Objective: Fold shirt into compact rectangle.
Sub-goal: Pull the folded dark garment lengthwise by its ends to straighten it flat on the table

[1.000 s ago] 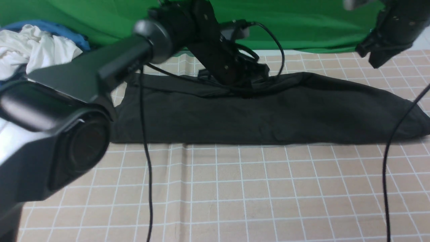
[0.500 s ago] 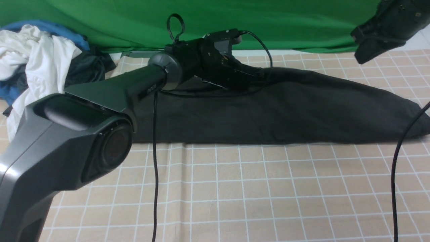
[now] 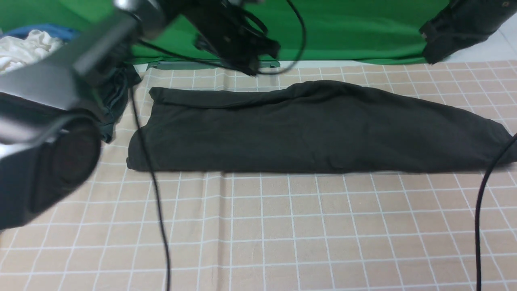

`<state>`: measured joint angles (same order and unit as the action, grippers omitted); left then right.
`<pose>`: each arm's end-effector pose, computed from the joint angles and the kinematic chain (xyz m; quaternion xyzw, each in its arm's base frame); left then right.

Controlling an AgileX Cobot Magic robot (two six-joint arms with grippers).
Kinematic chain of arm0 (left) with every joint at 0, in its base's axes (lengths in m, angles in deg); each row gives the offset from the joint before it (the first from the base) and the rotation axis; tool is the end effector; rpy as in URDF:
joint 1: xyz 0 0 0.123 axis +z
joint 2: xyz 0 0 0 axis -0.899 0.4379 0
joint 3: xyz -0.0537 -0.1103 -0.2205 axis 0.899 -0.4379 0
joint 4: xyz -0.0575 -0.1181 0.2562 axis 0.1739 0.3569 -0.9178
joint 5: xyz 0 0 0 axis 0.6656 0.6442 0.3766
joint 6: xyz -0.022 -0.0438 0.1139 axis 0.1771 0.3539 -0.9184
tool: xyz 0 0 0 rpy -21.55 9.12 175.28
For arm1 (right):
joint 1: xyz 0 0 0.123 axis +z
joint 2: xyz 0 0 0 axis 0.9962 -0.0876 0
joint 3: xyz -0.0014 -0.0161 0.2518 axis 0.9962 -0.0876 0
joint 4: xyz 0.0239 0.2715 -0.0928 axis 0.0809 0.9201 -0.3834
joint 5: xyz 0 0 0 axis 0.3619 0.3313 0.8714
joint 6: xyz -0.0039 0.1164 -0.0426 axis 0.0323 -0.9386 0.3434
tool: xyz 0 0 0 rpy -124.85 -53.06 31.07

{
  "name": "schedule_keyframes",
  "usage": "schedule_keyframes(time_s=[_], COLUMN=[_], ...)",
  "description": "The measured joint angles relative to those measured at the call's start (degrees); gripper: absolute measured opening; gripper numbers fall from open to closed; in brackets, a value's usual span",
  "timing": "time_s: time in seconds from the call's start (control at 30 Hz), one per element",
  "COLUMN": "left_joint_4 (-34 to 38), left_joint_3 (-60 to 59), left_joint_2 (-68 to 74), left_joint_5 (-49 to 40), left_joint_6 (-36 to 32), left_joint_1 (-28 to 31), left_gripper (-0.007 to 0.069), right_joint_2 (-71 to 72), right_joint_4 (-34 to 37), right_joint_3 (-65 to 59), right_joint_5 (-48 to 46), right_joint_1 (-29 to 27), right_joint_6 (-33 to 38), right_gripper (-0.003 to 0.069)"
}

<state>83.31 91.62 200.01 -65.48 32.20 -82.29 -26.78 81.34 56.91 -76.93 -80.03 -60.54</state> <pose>0.5014 -0.1898 0.2262 0.2124 0.9389 -0.1203 0.2426 0.4350 0.0593 0.3037 -0.1964 0.9468 0.0614 0.2476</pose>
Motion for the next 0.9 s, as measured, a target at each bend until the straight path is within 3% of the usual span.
schedule_keyframes(time_s=[0.27,0.4,0.6,0.9], left_joint_4=[-1.5,2.5,7.2,8.7], left_joint_3=[-5.1,-8.3,-8.6,-8.5], left_joint_2=[-3.9,-0.6,6.9,11.2], left_joint_5=[-3.7,-3.7,4.3,15.9], left_joint_6=[-3.3,-10.2,-16.0,-17.7], left_joint_1=[7.0,7.7,6.2,6.0], left_gripper=[0.0019,0.0019,0.0019,0.0019], right_joint_2=[5.0,5.7,5.8,5.8], right_joint_4=[-1.7,-1.5,-1.4,0.3], right_joint_3=[-0.7,-3.1,-7.5,-8.0], right_joint_5=[0.0,0.0,0.0,0.9], right_joint_1=[-1.2,-1.2,-1.2,-1.2], right_joint_6=[0.0,0.0,0.0,0.0], right_gripper=[0.0038,0.0038,0.0038,0.0038])
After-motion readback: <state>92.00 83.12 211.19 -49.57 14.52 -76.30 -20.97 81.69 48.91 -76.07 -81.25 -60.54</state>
